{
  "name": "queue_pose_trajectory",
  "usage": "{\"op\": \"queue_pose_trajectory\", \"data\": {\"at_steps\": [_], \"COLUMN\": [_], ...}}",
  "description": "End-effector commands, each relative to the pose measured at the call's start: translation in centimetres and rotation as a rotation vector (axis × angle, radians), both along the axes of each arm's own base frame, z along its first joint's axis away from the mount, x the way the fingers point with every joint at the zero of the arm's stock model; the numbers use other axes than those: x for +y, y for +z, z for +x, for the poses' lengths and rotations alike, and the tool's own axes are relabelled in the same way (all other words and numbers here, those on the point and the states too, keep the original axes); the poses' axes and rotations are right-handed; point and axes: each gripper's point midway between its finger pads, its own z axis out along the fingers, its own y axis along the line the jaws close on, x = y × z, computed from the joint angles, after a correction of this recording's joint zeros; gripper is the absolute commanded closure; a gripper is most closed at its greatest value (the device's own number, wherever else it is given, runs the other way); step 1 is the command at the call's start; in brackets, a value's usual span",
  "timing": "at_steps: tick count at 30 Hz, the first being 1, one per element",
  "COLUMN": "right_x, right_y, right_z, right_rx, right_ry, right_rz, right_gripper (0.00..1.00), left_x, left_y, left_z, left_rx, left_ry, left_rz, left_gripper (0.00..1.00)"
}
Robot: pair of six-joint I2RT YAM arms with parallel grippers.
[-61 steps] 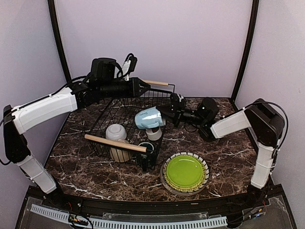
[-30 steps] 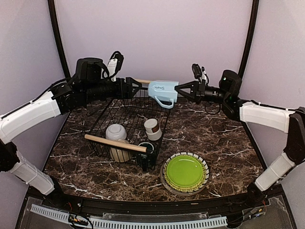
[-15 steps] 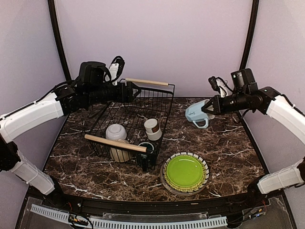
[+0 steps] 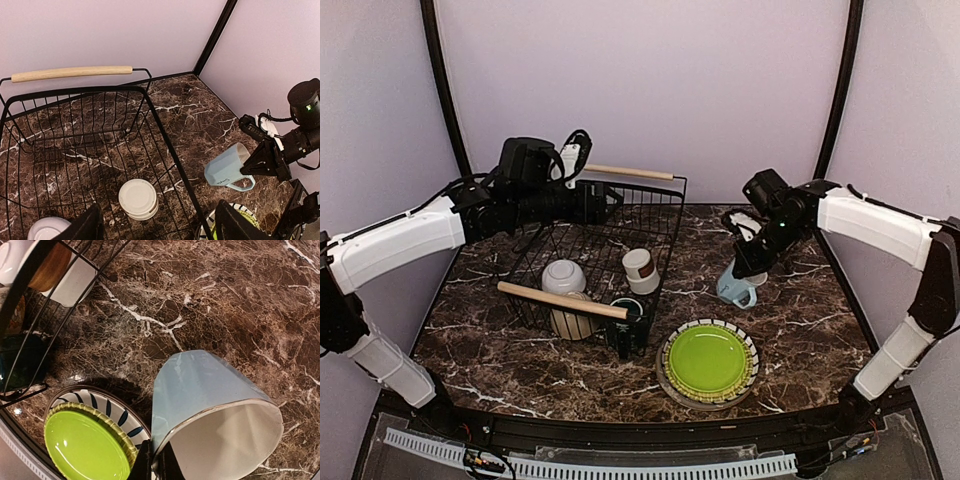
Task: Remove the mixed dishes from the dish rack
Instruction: Place the cup at the center of the board.
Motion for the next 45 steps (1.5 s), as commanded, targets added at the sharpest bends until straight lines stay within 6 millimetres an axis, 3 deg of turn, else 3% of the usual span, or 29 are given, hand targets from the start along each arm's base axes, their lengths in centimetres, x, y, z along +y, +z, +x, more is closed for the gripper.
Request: {"op": "queue_pose_trajectory", "data": {"at_steps": [1,9,20,23,27,37,42,45], "right_x": [1.3,2.9,3.2,3.8,4.5,5.0,4.7,4.1], "right_y": [1.0,-1.8,-4.5,-4.8,-3.7,1.3,4.7,5.4], "right_z": [2.2,2.4,2.6,2.6,3.2,4.1,3.5,2.6], "right_rx": [-0.098,-0.042,0.037,0.047,0.021,-0.108,-0.229,-0.263], "right_ry": [0.030,0.065,0.019,0.011,-0.004,0.011,0.026,0.025], "right_rz": [-0.097,-0.265,-0.381,-0.365,-0.331,-0.247,-0.127,-0.057], "right_gripper": [1.00,1.00,1.00,0.88,0.80,0.40,0.20,0.15], "left_x": [0.9,1.0,1.2,1.2,1.1,0.6,0.3,0.1], "left_y": [-0.1,-0.1,-0.3,-0.3,-0.8,-2.9,-5.4,-7.8], "left_z": [-0.7,-0.9,-1.1,-1.1,-1.2,-0.7,-0.5,-0.3], "left_rx": [0.009,0.009,0.013,0.017,0.028,0.082,0.146,0.215], "left_ry": [0.007,0.003,-0.001,-0.002,-0.007,-0.013,-0.015,-0.014], "left_rz": [-0.009,-0.012,-0.002,-0.005,-0.002,0.058,0.111,0.170], "left_gripper": [0.25,0.25,0.24,0.24,0.24,0.20,0.16,0.15]}}
